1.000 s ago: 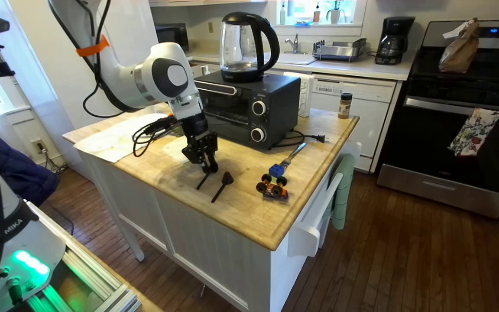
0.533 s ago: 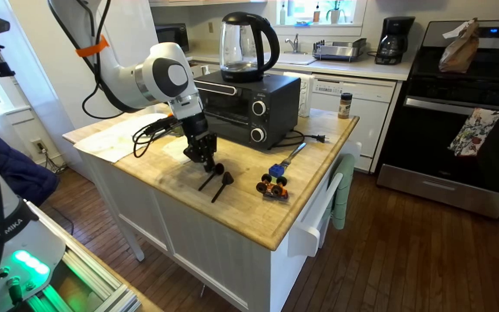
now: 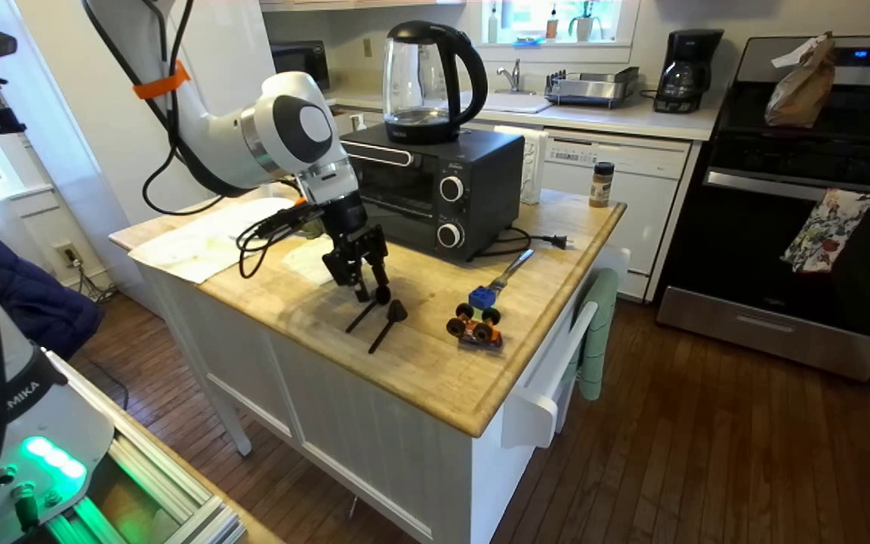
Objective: Position the black spoon downwards
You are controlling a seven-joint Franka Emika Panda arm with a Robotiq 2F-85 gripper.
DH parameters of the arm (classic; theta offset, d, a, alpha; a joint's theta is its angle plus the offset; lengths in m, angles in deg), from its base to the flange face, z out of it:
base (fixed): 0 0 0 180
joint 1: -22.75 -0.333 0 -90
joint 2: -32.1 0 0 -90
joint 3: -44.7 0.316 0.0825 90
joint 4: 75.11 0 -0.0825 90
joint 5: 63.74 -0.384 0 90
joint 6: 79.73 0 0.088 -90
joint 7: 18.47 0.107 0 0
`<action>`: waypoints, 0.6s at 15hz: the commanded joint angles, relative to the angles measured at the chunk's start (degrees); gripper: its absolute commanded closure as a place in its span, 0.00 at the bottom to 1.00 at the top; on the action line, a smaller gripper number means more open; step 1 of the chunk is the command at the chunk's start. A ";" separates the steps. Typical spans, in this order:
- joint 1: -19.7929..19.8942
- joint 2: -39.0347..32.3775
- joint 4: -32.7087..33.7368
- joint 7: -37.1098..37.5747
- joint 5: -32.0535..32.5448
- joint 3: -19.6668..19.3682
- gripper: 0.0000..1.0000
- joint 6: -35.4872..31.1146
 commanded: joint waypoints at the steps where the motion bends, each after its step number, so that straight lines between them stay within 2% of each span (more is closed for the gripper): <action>1: 1.44 0.75 0.43 1.83 4.74 0.31 0.04 1.52; 2: 2.11 0.69 0.05 1.05 5.01 0.70 0.00 0.51; 7: 3.59 0.40 -0.79 0.69 7.42 1.53 0.00 -0.49; 9: 3.91 0.42 -0.95 0.56 7.63 1.92 0.03 -0.47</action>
